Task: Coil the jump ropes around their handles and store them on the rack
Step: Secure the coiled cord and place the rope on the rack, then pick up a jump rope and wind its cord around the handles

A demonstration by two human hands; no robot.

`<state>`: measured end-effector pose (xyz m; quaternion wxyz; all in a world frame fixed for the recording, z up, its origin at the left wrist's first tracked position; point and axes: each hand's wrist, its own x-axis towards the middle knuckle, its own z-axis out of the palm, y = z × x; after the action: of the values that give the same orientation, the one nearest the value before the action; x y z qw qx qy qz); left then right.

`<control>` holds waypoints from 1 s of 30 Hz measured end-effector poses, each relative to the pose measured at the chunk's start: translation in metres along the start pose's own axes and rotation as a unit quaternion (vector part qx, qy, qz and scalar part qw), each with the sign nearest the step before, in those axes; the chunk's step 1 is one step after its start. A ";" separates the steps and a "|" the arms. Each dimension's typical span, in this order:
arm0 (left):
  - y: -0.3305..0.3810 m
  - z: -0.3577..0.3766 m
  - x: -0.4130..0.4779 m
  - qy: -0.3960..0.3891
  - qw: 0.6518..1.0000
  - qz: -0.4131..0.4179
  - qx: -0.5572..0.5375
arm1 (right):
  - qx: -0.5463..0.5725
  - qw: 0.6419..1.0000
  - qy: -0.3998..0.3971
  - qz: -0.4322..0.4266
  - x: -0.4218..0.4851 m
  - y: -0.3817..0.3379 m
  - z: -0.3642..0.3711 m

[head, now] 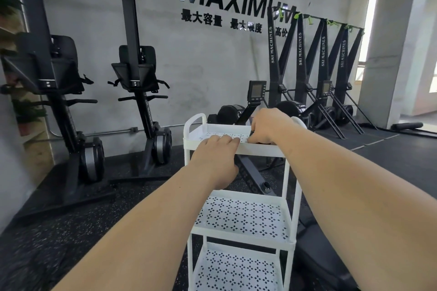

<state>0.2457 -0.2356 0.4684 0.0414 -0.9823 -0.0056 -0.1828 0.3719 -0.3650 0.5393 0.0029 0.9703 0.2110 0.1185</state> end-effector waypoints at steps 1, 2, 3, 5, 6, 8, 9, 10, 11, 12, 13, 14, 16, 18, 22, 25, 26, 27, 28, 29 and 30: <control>0.000 0.000 -0.001 0.000 1.000 0.000 -0.002 | -0.001 1.000 -0.013 -0.013 0.005 0.002 0.002; 0.001 0.000 -0.002 0.000 1.000 0.001 -0.007 | -0.011 0.999 -0.027 -0.027 0.002 0.002 -0.002; 0.000 -0.001 -0.003 -0.001 1.000 0.000 -0.016 | -0.022 0.998 -0.040 -0.039 -0.005 0.000 -0.009; -0.001 -0.003 -0.007 0.000 0.999 -0.004 -0.045 | -0.036 0.996 -0.050 -0.067 -0.021 -0.001 -0.024; -0.003 -0.006 -0.009 0.004 0.998 -0.004 -0.056 | -0.026 0.997 -0.037 -0.068 -0.027 0.000 -0.029; -0.006 -0.013 -0.013 0.012 0.998 0.000 -0.062 | 0.012 0.998 0.000 -0.062 -0.035 0.002 -0.039; -0.008 -0.017 -0.016 0.011 0.998 -0.001 -0.068 | 0.043 0.997 0.025 -0.054 -0.038 0.002 -0.043; -0.009 -0.022 -0.019 0.010 0.997 -0.003 -0.074 | 0.072 0.995 0.054 -0.045 -0.041 0.002 -0.045; -0.010 -0.026 -0.024 0.011 0.997 -0.007 -0.079 | 0.101 0.991 0.077 -0.035 -0.045 0.001 -0.046; -0.012 -0.030 -0.029 0.013 0.996 -0.010 -0.083 | 0.123 0.988 0.091 -0.031 -0.050 -0.001 -0.047; -0.013 -0.034 -0.036 0.015 0.996 -0.014 -0.087 | 0.142 0.984 0.101 -0.032 -0.056 -0.006 -0.047; -0.015 -0.037 -0.043 0.016 0.996 -0.018 -0.089 | 0.168 0.979 0.111 -0.034 -0.063 -0.011 -0.047; -0.019 -0.040 -0.060 0.013 0.996 -0.030 -0.087 | 0.214 0.968 0.125 -0.040 -0.079 -0.025 -0.041; -0.024 -0.039 -0.081 0.016 0.995 -0.049 -0.089 | 0.219 0.966 0.130 -0.050 -0.097 -0.041 -0.029; -0.032 -0.021 -0.141 0.004 0.990 -0.100 -0.101 | 0.202 0.967 0.127 -0.093 -0.139 -0.084 0.010; -0.037 0.003 -0.195 -0.025 0.985 -0.134 -0.104 | 0.197 0.966 0.094 -0.140 -0.176 -0.118 0.048; -0.040 0.011 -0.213 -0.037 0.983 -0.146 -0.105 | 0.192 0.966 0.079 -0.154 -0.189 -0.129 0.059; -0.043 0.020 -0.230 -0.050 0.980 -0.158 -0.107 | 0.190 0.966 0.064 -0.166 -0.200 -0.139 0.070; -0.047 0.027 -0.247 -0.062 0.977 -0.169 -0.110 | 0.190 0.965 0.048 -0.175 -0.211 -0.150 0.080; -0.051 0.035 -0.264 -0.072 0.974 -0.180 -0.113 | 0.192 0.964 0.032 -0.182 -0.221 -0.160 0.090; -0.056 0.042 -0.281 -0.081 0.972 -0.190 -0.116 | 0.195 0.963 0.014 -0.188 -0.230 -0.169 0.101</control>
<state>-0.0026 -0.1756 0.3326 -0.1090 -0.9728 -0.1743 -0.1065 0.1232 -0.3007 0.3791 -0.1668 0.8933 0.4082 0.0864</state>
